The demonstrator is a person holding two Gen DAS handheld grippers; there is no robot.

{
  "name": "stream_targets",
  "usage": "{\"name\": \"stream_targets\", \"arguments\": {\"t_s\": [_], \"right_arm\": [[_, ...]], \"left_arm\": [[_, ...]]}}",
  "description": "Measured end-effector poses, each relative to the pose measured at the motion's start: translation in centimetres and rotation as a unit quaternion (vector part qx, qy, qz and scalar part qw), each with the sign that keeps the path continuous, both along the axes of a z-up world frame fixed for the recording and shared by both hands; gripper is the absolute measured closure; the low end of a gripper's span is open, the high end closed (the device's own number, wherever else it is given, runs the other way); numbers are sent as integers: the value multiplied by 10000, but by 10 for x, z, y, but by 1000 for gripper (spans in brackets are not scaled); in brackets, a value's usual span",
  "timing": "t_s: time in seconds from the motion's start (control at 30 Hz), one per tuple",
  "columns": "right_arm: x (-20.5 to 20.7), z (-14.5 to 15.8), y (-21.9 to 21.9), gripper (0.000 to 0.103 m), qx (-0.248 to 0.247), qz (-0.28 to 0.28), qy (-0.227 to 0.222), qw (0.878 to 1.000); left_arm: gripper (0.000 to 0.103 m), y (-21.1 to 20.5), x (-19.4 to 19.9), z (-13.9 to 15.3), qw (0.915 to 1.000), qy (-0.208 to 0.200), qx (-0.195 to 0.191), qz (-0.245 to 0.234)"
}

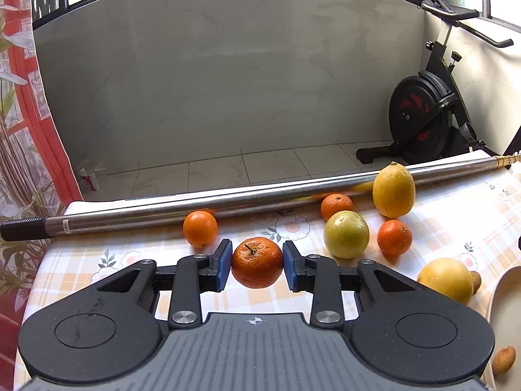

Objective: Organize fruits
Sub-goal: 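Lift the mandarin with the left tool while the right tool grasps the large yellow citrus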

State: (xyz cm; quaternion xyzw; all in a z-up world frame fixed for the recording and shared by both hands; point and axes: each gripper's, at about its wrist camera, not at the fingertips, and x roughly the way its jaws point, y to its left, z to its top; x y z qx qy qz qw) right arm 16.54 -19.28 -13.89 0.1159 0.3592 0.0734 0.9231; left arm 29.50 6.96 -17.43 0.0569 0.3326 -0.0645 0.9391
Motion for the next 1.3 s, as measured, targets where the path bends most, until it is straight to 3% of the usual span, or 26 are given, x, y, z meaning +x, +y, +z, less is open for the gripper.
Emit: {"name": "stream_targets", "arguments": {"t_s": [0.4, 0.57, 0.7, 0.87, 1.0, 1.3], "right_arm": [[-2, 25, -10, 54, 6, -95, -12, 10000], [7, 25, 5, 54, -178, 75, -40, 9998], [18, 24, 18, 54, -201, 280, -160, 9993], [47, 22, 28, 54, -181, 374, -300, 9987], [76, 16, 38, 54, -459, 428, -395, 9973], [132, -17, 63, 49, -765, 529, -160, 9955]], "left_arm": [[67, 8, -56, 33, 9994, -236, -197, 131], [67, 21, -68, 37, 9978, -114, -457, 458], [67, 28, -72, 37, 9965, -88, -446, 695], [67, 36, -71, 35, 9935, -75, -639, 940], [67, 38, -69, 34, 9916, -131, -724, 1066], [67, 38, -63, 24, 9895, -104, -795, 1205]]}}
